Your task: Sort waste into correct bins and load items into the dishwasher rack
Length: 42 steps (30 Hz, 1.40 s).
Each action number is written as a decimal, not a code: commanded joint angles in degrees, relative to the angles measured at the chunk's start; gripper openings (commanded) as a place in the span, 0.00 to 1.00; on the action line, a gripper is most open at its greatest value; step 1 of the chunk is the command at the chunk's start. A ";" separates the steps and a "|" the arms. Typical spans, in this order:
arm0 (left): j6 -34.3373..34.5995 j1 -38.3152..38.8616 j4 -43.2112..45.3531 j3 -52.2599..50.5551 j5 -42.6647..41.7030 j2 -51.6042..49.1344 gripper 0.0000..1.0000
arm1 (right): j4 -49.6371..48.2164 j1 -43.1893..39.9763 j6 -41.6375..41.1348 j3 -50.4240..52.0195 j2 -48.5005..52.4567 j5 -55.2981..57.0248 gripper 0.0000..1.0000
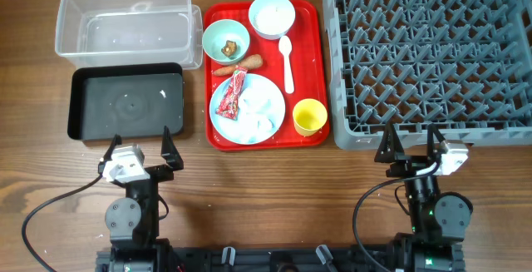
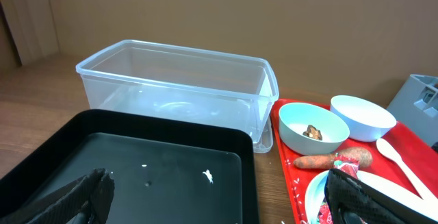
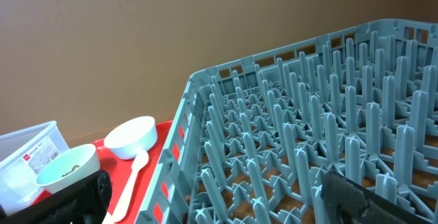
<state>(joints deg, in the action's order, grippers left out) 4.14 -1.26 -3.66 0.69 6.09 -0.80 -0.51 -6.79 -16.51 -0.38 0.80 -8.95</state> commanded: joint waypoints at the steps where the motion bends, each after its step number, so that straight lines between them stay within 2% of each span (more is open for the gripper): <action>1: -0.48 -0.48 0.04 -0.35 -0.50 0.52 1.00 | -0.28 0.20 -0.50 0.09 -0.26 -0.48 1.00; 25: -0.92 -0.48 0.33 -0.35 0.35 0.50 1.00 | -0.55 0.20 -0.46 0.09 -0.26 -0.50 1.00; 32: -1.16 -0.48 1.09 1.77 -2.25 -0.46 1.00 | -6.49 0.20 -1.42 -1.53 -0.26 -3.41 1.00; 37: -1.29 -0.48 1.03 9.42 -6.80 -9.18 1.00 | -6.10 0.20 1.66 -7.32 1.11 -6.08 1.00; 42: -5.25 -0.46 -2.21 22.95 -12.04 -26.62 1.00 | -5.88 0.20 3.02 -15.39 8.11 -7.58 1.00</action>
<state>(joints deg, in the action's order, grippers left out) 2.35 -1.26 -3.95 14.39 -0.64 -17.30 -6.31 -6.79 -15.73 -10.33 4.45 -13.89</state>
